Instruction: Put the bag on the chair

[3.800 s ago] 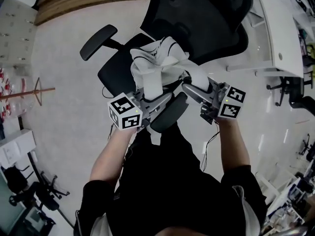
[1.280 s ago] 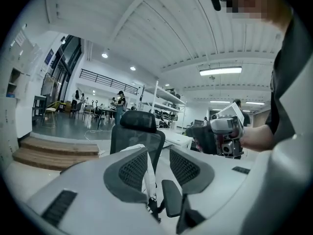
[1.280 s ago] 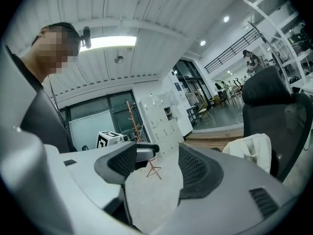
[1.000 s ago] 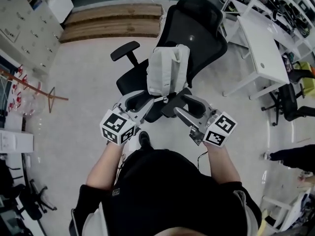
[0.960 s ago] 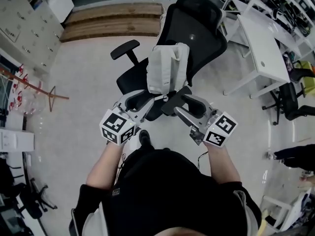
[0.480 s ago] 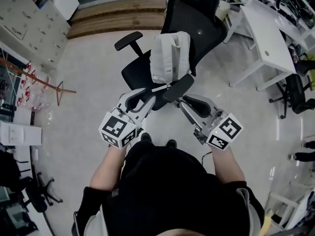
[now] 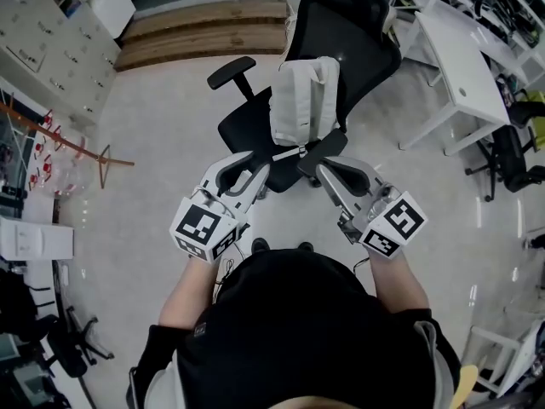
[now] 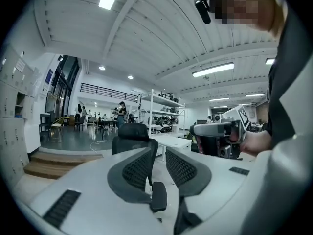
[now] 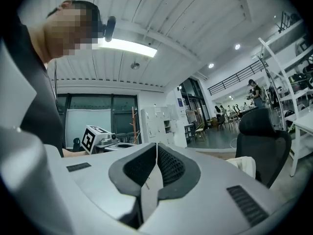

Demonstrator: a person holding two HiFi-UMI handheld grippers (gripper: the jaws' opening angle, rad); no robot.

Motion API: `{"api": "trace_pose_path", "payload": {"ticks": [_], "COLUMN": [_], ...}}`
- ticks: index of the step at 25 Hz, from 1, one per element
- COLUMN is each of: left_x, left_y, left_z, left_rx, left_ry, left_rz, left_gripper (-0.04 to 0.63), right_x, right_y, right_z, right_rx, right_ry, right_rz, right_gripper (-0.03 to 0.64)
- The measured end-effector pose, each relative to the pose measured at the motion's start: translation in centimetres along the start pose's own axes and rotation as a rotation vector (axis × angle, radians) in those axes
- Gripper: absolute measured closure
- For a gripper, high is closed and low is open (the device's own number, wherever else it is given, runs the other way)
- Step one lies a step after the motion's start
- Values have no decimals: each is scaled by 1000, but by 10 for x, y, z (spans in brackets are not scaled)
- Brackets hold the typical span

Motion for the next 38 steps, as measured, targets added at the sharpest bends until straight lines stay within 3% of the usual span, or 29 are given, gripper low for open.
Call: {"api": "trace_pose_path", "payload": {"ticks": [5, 14, 38], "left_x": [-10, -24, -26], "left_y": [-19, -37, -41], "left_z": [-5, -5, 6], "left_rx": [-1, -36, -53], "left_ry": [2, 25, 18], "left_rz": [-12, -51, -116], "left_gripper": [498, 505, 511], "right_x": [17, 19, 5], "right_y": [7, 2, 16], "right_z": [-9, -7, 9], "right_rx": [-14, -46, -37], "right_ry": [16, -9, -26], "right_rz": [55, 77, 77], "right_gripper": [584, 588, 589]}}
Point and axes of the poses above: the fingertips, and each gripper's own axes: x forward along the fingers, y to its right, z out of its underside, the point moved 3 cm from there along -x, backward along the fingers, and after that the axes turned 15 degrees about -x, right-handed, at the moved point
